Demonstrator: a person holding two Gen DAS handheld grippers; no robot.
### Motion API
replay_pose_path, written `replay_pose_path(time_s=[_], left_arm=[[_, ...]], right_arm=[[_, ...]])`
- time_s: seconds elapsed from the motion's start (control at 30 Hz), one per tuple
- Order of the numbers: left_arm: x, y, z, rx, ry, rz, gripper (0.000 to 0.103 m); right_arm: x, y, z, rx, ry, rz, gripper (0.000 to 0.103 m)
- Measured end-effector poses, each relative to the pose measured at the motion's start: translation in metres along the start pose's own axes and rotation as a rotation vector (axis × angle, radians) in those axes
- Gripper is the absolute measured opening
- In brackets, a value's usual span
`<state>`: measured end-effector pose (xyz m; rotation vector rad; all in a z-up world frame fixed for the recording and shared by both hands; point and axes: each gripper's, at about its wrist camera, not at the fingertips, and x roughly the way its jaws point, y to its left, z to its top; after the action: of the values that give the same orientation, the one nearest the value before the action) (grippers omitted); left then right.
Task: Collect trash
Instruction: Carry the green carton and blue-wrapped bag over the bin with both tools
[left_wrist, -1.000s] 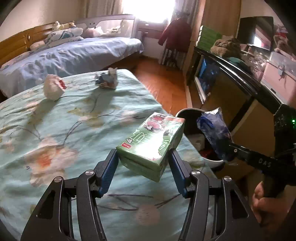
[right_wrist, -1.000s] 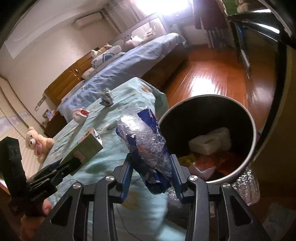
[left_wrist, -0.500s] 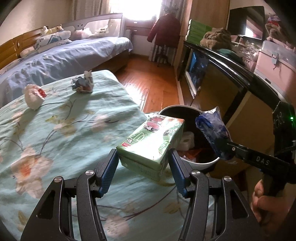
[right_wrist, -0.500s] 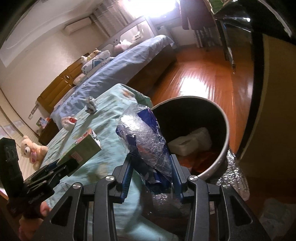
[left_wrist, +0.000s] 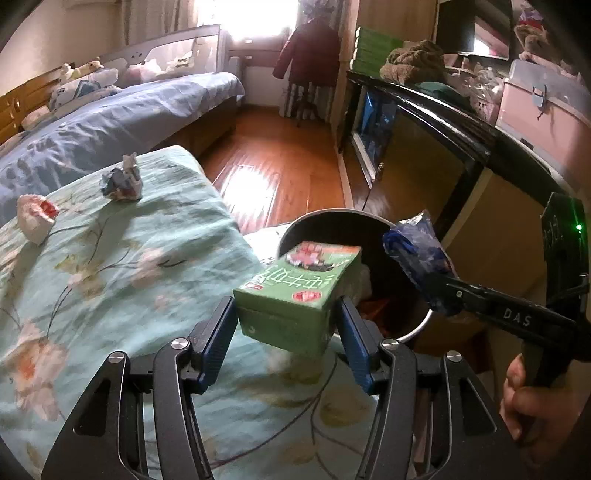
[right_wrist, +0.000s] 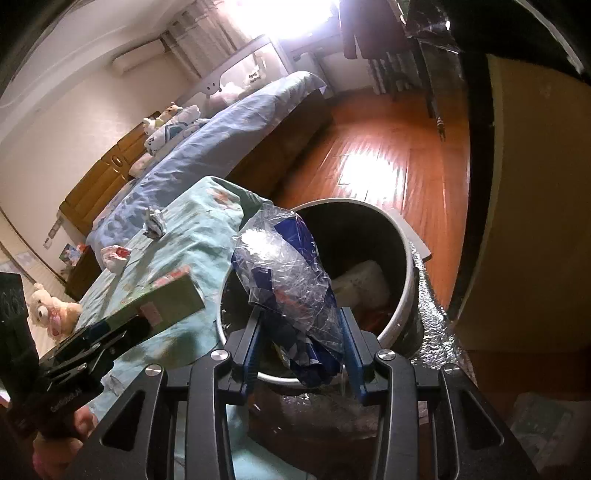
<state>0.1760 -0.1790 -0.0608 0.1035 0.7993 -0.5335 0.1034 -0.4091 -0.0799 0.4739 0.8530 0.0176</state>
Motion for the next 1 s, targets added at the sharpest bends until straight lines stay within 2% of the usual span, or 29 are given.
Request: replay_pose_path(time_s=[0.77,1.0], left_arm=[[0.028,-0.024,0.021,0.024,0.005,-0.026,0.053],[0.038,-0.025,0.023,0.017,0.050,-0.056,0.054]], right_arm=[[0.024,-0.013,0.017,-0.002,0.034,-0.034,0.040],[0.028,-0.017,0.021,0.011,0.038,-0.029,0.044]])
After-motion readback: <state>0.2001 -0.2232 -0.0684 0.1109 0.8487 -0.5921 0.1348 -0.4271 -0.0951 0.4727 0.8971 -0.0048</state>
